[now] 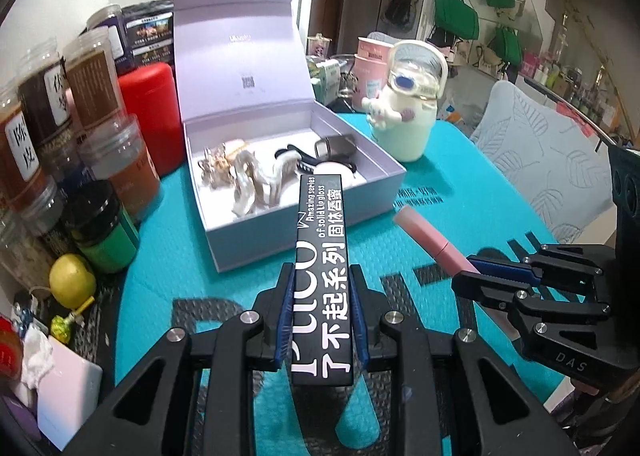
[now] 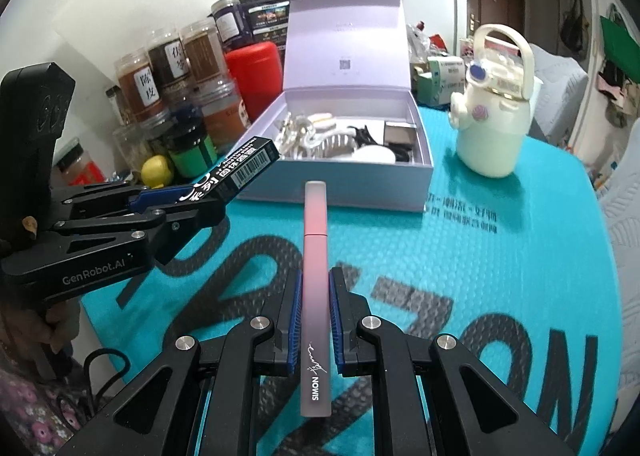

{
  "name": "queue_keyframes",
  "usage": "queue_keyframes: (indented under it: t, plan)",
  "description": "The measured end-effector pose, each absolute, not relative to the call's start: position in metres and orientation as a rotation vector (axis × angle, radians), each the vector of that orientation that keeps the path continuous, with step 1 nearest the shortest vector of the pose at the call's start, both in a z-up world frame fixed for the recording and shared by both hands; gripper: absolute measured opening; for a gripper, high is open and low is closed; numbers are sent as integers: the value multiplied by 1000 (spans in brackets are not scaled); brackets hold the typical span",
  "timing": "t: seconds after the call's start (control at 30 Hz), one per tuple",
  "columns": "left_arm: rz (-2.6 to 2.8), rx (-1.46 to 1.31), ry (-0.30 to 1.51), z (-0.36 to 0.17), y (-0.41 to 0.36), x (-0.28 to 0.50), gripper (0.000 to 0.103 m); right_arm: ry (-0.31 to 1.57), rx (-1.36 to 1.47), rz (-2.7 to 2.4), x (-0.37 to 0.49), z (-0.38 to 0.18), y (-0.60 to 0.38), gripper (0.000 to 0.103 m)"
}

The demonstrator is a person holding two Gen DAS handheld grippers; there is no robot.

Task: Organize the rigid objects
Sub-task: 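Lift and carry the black box and pink lipstick over the gift box with both grippers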

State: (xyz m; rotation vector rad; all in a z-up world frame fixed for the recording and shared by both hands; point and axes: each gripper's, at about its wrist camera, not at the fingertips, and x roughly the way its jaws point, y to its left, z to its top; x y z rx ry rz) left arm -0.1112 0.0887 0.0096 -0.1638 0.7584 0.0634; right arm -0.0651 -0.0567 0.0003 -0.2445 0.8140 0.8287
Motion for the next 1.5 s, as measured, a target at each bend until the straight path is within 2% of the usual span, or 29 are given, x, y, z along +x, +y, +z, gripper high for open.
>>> queue_keyframes:
  t: [0.87, 1.5]
  plan:
    - [67, -144, 693, 42, 115, -51, 25, 716, -263, 875, 0, 47, -22, 13]
    - [90, -140, 692, 46, 147, 8, 25, 699, -276, 918, 57, 54, 15, 13]
